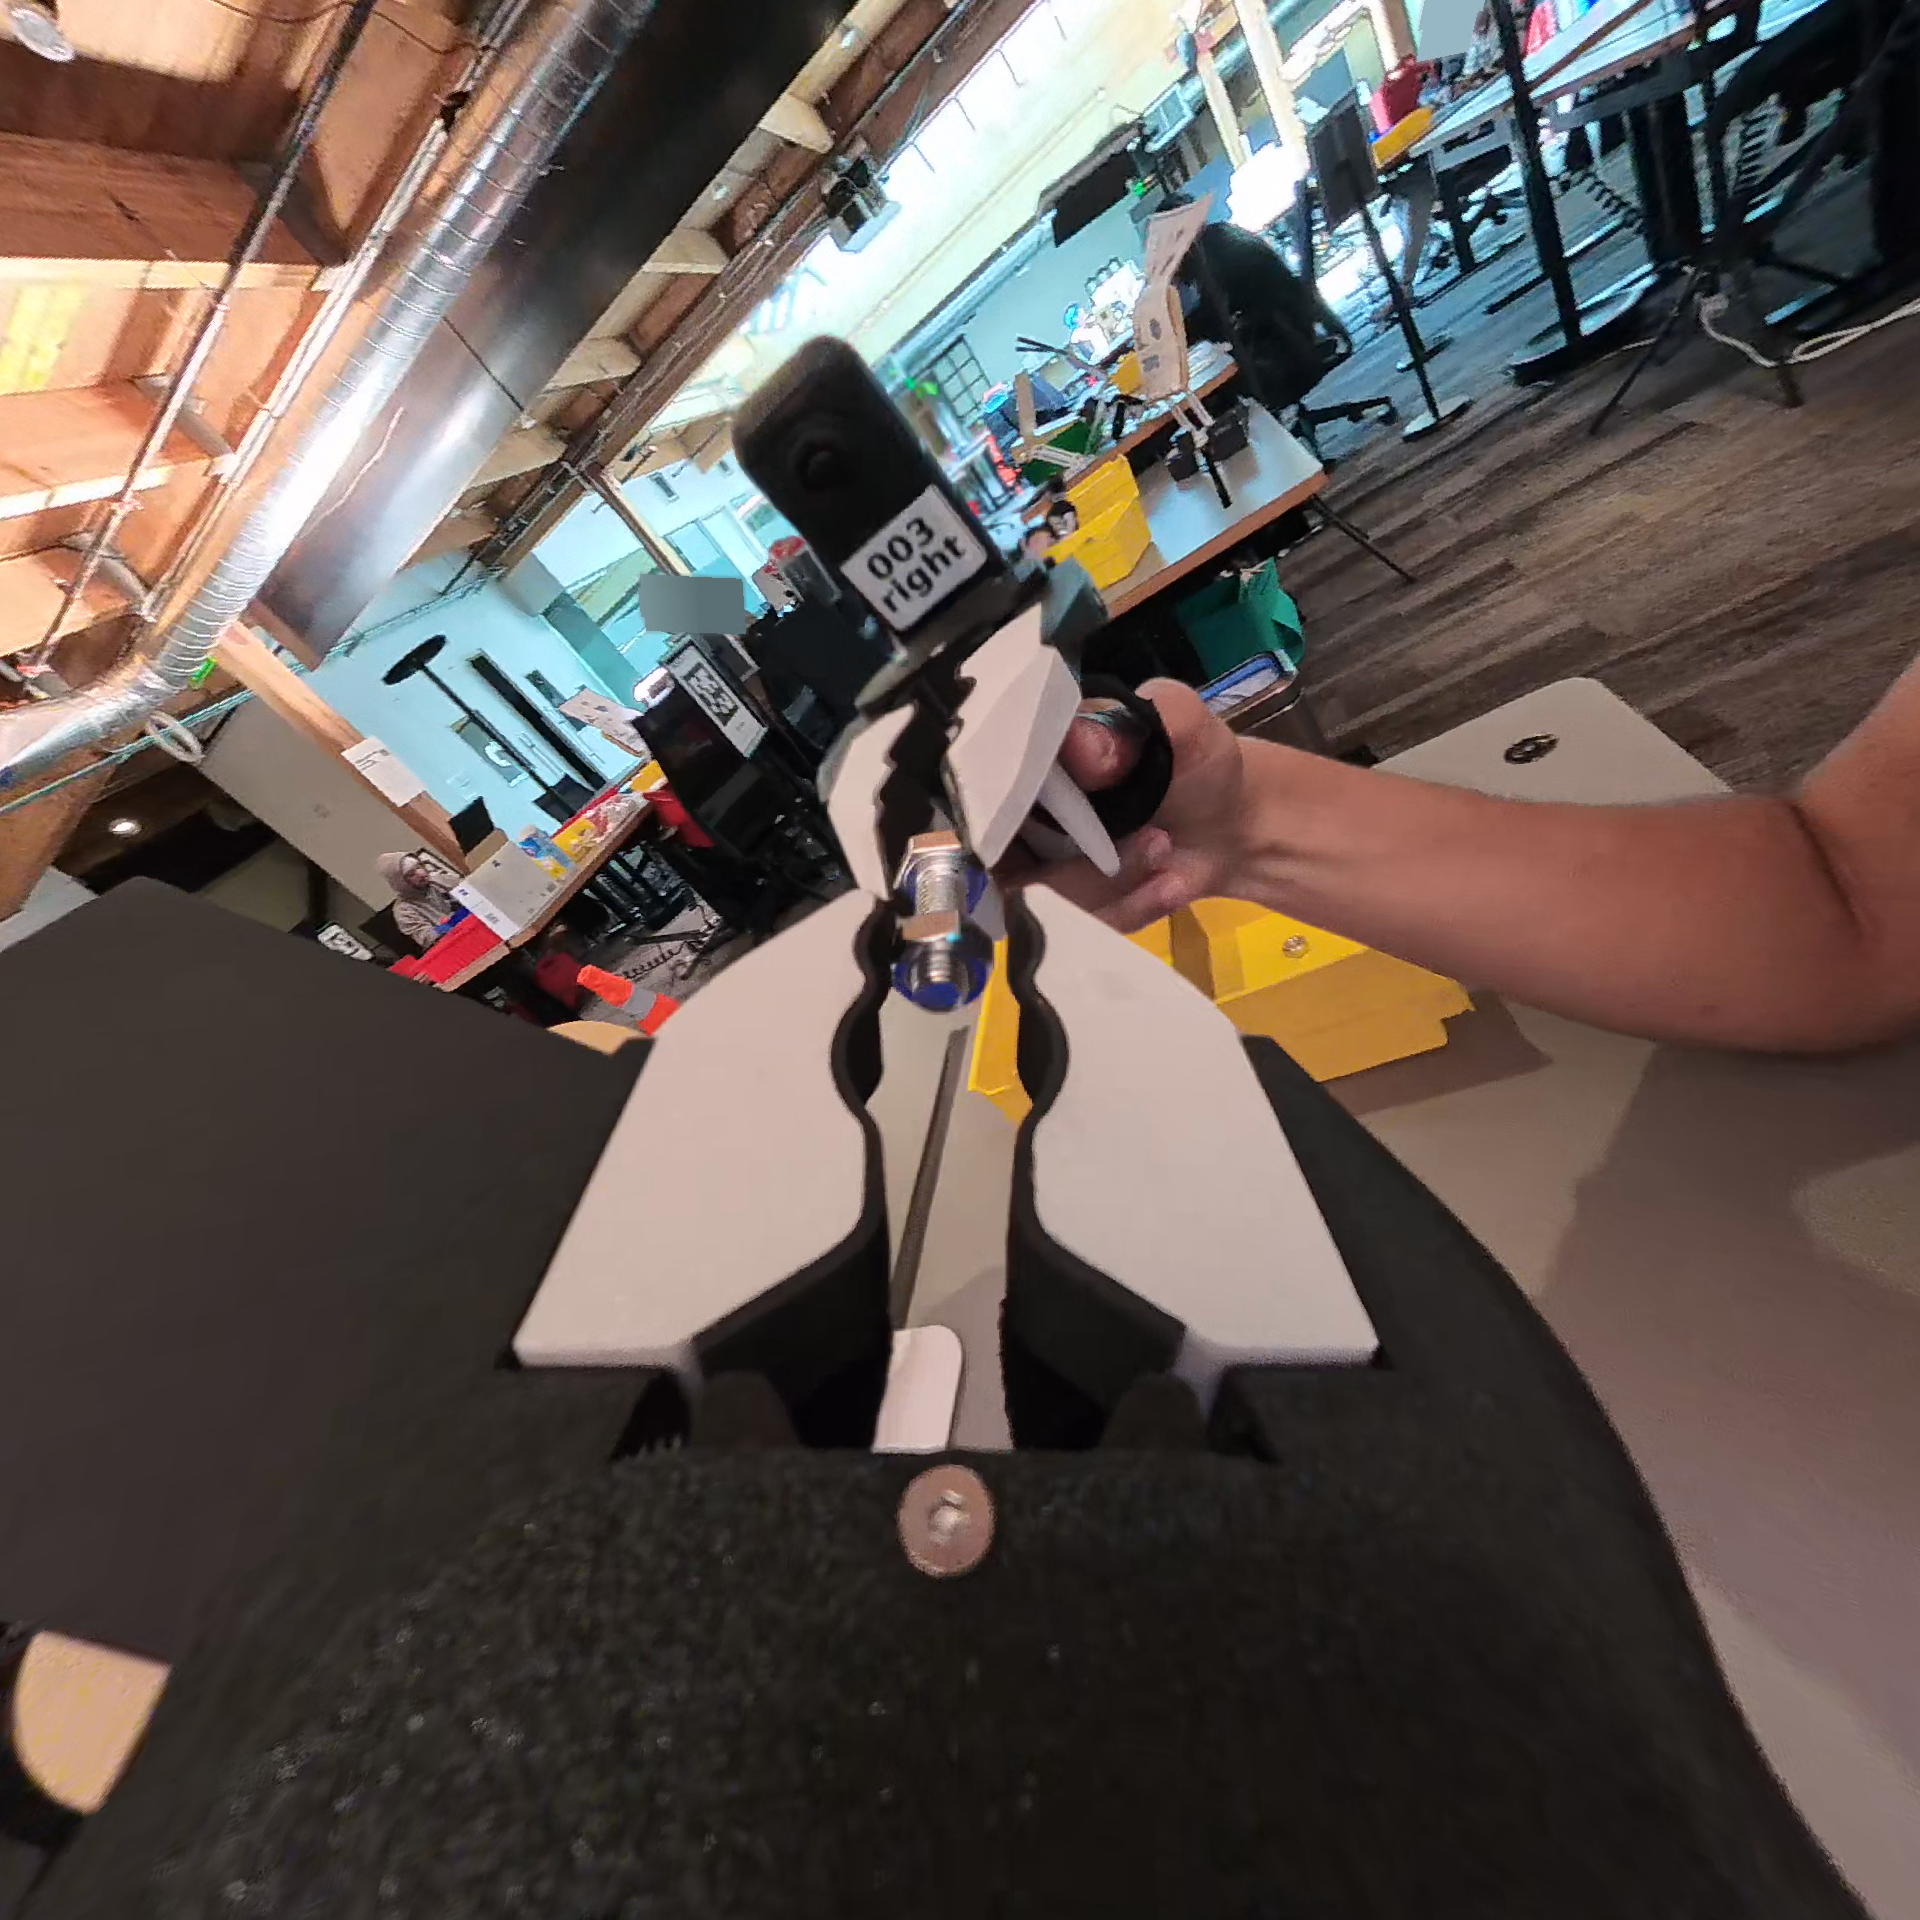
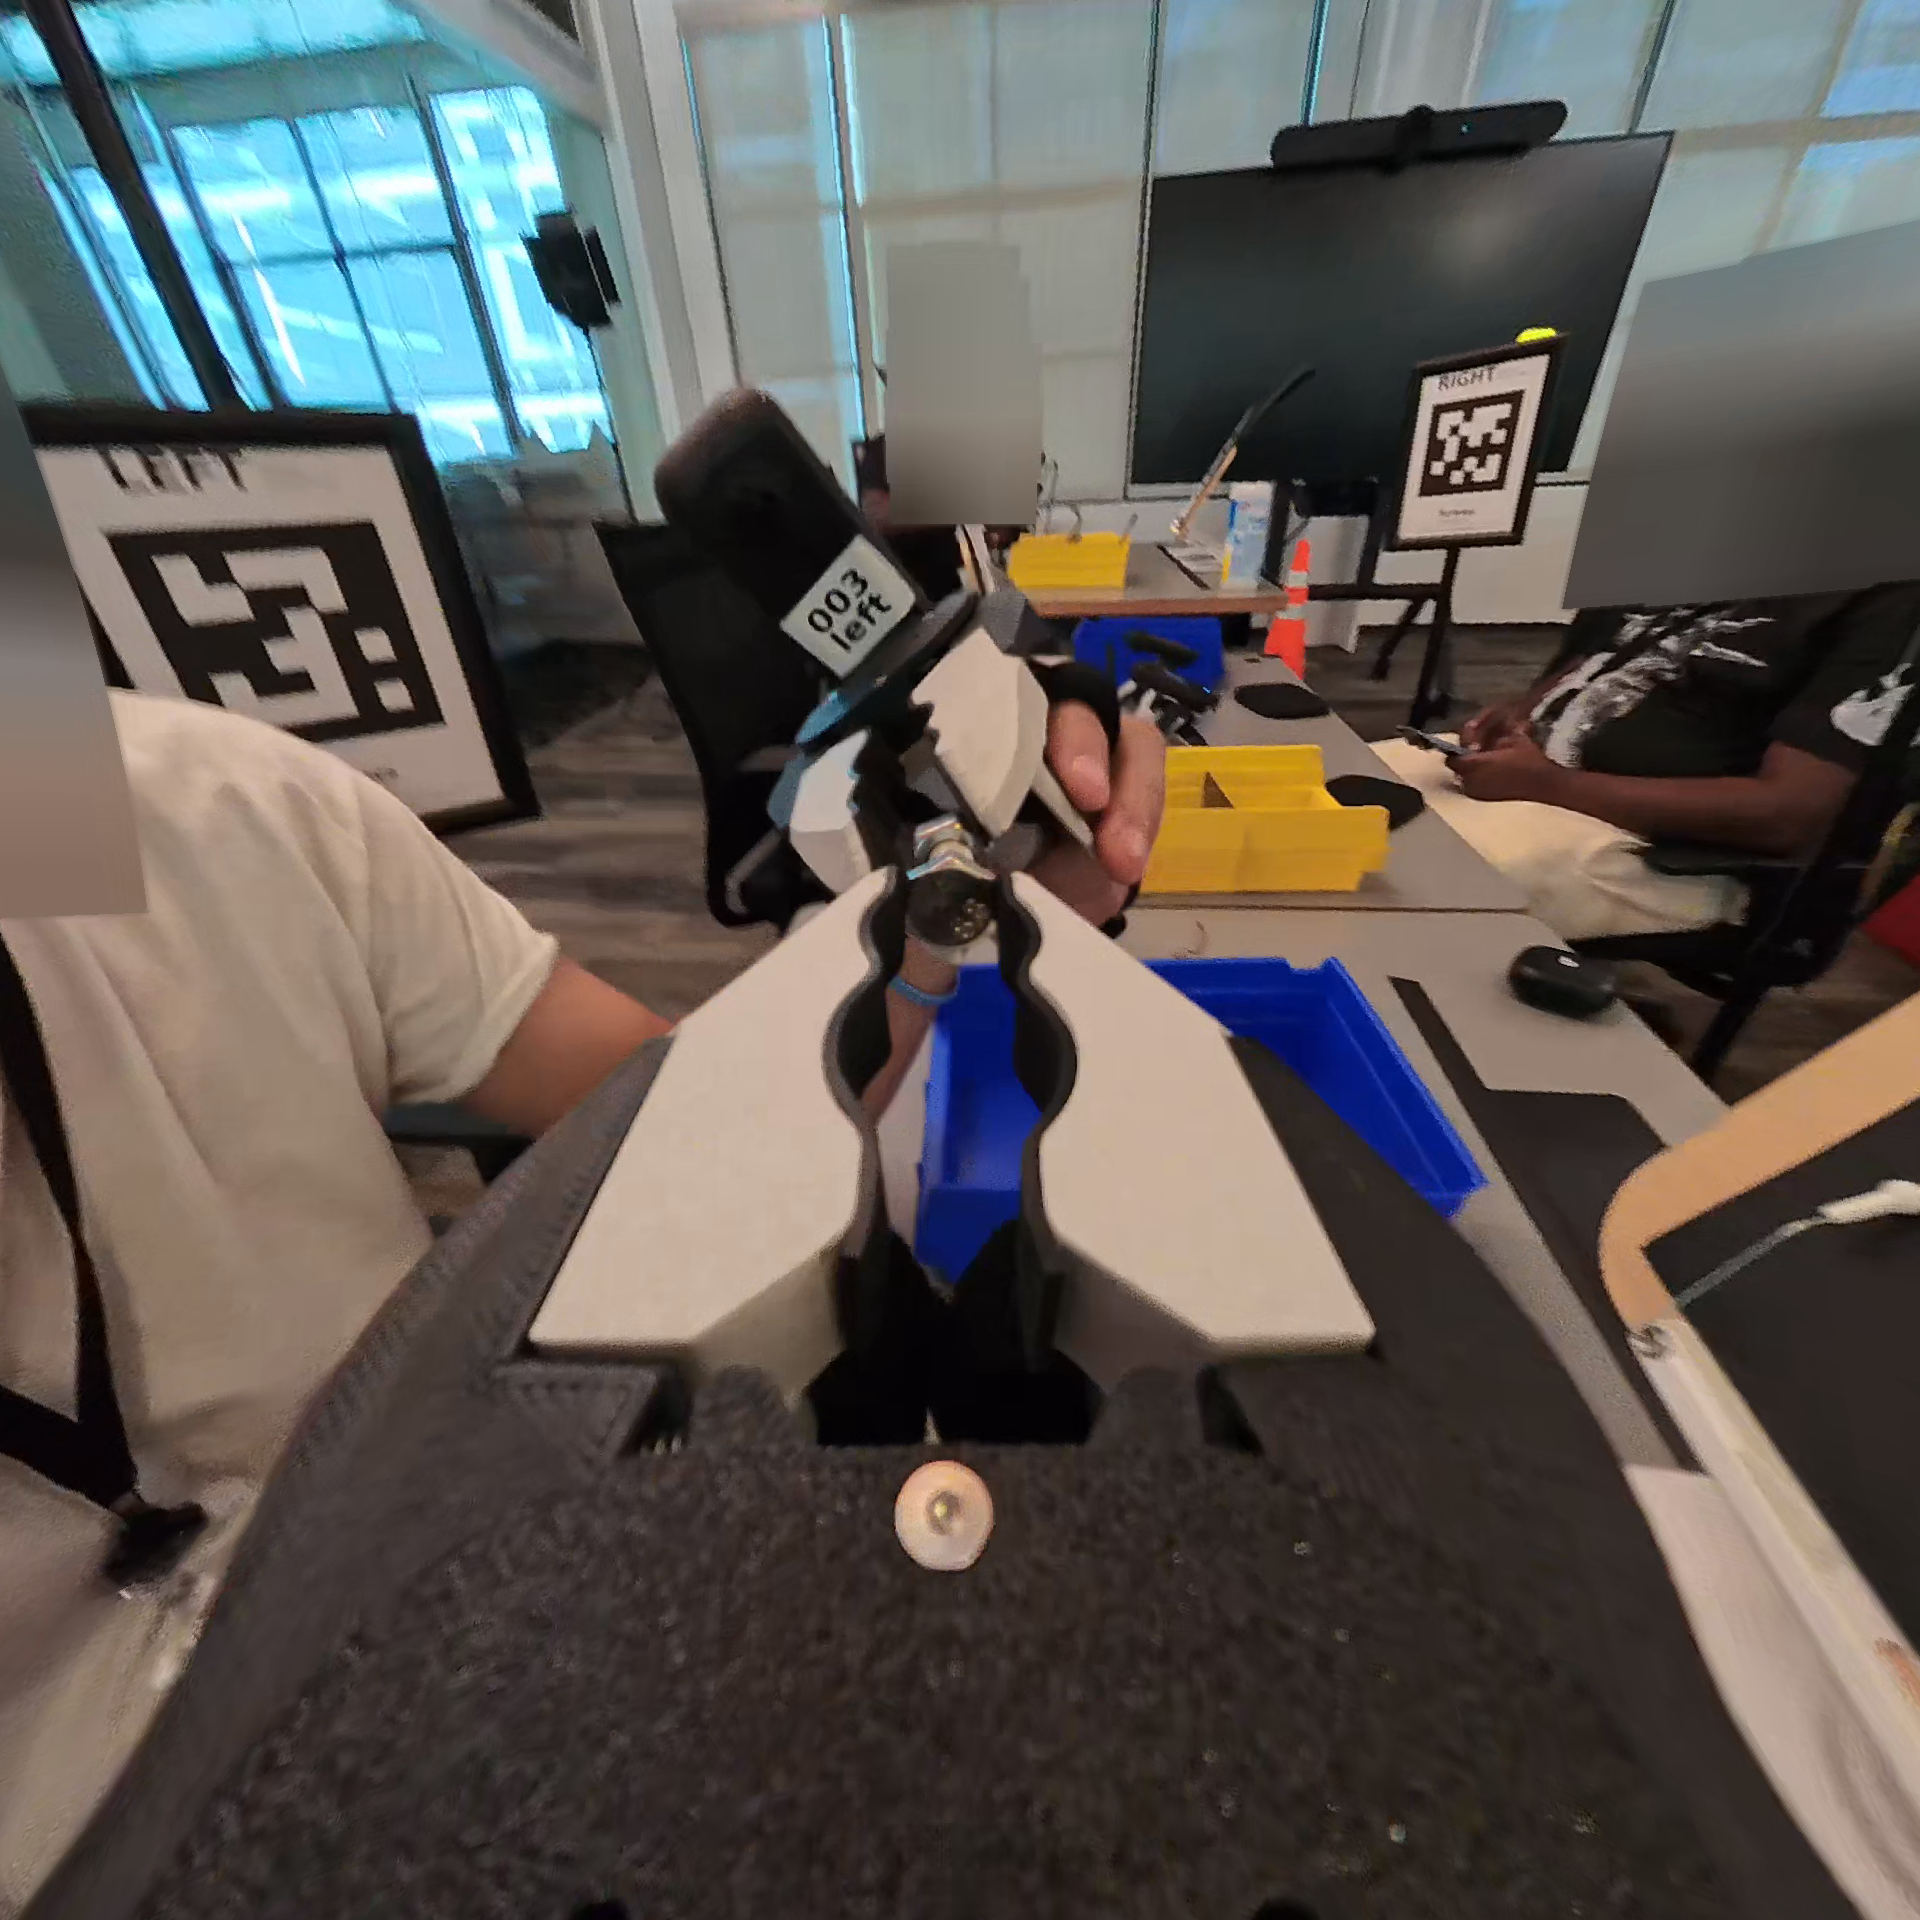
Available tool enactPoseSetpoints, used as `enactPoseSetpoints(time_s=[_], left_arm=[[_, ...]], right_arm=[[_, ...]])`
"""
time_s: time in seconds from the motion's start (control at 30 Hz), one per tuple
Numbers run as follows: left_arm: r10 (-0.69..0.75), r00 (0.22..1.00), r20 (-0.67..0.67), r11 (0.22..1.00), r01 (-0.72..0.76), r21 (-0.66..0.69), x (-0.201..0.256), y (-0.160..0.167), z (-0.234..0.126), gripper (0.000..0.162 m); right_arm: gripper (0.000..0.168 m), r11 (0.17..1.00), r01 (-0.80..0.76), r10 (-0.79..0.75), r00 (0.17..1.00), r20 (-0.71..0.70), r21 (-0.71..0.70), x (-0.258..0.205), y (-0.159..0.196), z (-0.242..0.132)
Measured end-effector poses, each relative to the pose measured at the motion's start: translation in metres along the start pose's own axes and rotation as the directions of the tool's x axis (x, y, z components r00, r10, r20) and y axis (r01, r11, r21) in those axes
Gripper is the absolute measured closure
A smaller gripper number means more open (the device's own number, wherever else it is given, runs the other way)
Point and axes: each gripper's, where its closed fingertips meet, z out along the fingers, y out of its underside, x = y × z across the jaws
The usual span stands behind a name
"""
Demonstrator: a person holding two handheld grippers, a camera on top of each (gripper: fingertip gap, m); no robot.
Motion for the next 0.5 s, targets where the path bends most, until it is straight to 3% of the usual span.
enactPoseSetpoints(time_s=[0.13,0.23,0.27,0.33,0.4,0.47,0.5], left_arm=[[-0.077,0.993,0.084,0.996,0.074,0.042,-0.02,-0.005,-0.012,0.141],[-0.313,0.944,0.109,0.95,0.309,0.051,-0.042,0.01,-0.017,0.147],[-0.43,0.894,0.126,0.903,0.428,0.04,-0.051,0.025,-0.016,0.148],[-0.677,0.721,0.146,0.722,0.69,-0.057,-0.055,0.074,-0.009,0.149],[-0.805,0.581,0.118,0.548,0.805,-0.229,-0.035,0.119,0.005,0.138],[-0.88,0.475,0.023,0.443,0.836,-0.324,-0.017,0.128,0.018,0.131],[-0.885,0.462,-0.053,0.456,0.841,-0.291,-0.016,0.114,0.023,0.123]], right_arm=[[0.152,0.986,-0.136,0.135,0.991,0.016,0.094,0.015,-0.009,-0.001],[0.152,0.956,-0.244,0.249,0.968,-0.011,0.164,0.031,-0.014,-0.009],[0.152,0.937,-0.294,0.301,0.953,-0.012,0.19,0.037,-0.016,-0.014],[0.152,0.912,-0.342,0.352,0.936,-0.003,0.227,0.044,-0.018,-0.023],[0.152,0.899,-0.37,0.386,0.922,-0.024,0.237,0.053,-0.015,-0.03],[0.152,0.87,-0.419,0.432,0.902,0.011,0.26,0.057,-0.016,-0.038],[0.152,0.856,-0.441,0.446,0.894,0.049,0.27,0.056,-0.018,-0.04]])
